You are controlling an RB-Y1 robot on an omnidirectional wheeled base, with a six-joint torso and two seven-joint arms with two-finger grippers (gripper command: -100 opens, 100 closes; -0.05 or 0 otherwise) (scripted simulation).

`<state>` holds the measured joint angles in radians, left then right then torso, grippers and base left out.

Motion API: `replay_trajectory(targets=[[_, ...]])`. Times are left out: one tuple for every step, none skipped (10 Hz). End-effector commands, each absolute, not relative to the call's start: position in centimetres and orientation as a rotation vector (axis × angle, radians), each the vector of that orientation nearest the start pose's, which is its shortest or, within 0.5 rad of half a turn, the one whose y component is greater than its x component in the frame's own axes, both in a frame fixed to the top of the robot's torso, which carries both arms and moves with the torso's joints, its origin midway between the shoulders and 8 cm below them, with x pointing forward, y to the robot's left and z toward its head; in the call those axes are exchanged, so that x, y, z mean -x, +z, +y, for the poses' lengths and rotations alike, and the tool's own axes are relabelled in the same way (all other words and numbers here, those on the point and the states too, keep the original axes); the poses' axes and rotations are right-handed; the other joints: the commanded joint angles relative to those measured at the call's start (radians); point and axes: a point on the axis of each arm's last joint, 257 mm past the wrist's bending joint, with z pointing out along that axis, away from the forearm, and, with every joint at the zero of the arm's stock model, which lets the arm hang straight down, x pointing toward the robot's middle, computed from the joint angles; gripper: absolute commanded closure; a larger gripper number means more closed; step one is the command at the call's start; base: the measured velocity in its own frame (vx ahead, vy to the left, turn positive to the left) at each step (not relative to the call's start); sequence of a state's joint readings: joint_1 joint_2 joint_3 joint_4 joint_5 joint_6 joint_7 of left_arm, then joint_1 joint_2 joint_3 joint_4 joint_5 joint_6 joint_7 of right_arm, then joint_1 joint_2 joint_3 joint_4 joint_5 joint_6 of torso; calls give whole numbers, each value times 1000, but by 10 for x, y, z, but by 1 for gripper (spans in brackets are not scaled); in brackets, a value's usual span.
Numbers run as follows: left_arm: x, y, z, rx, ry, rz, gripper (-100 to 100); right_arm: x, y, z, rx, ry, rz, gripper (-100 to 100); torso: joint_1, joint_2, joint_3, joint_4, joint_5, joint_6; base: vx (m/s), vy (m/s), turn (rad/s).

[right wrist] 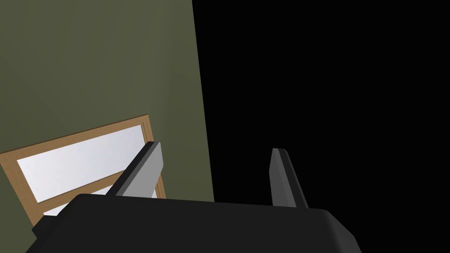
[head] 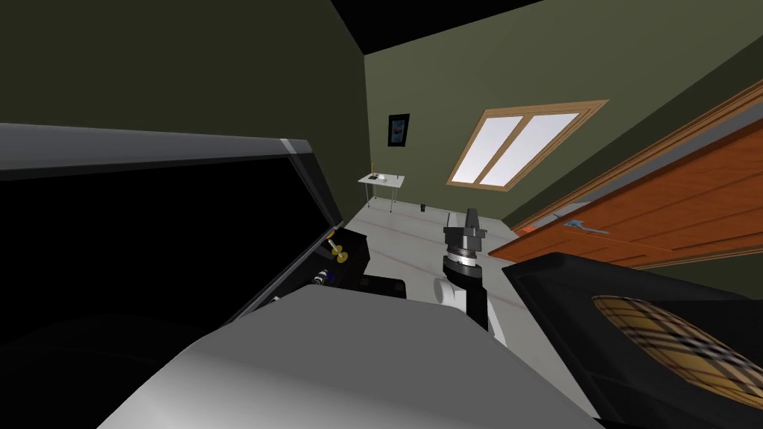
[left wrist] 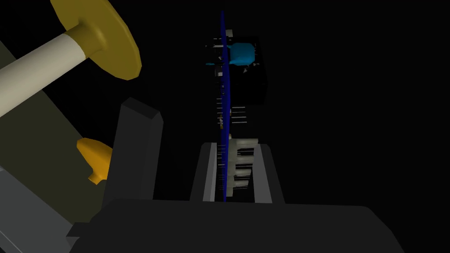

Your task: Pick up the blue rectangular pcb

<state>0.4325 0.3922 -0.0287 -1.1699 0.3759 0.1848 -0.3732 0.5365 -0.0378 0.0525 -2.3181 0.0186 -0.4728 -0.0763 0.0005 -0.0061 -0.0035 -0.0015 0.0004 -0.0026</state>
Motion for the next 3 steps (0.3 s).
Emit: replay_trajectory(targets=[[-194,-567,451,1635,-236,1956,100,-341,23,-259,-677,1398,652,0,0,0,0,0,0,0,4,-21,16],[-196,-569,451,1634,-236,1953,100,-341,23,-259,-677,1398,652,0,0,0,0,0,0,0,1,-10,6],[-196,-569,451,1634,-235,1954,0,-341,23,-259,-676,1398,652,0,0,0,0,0,0,0,0,0,0]])
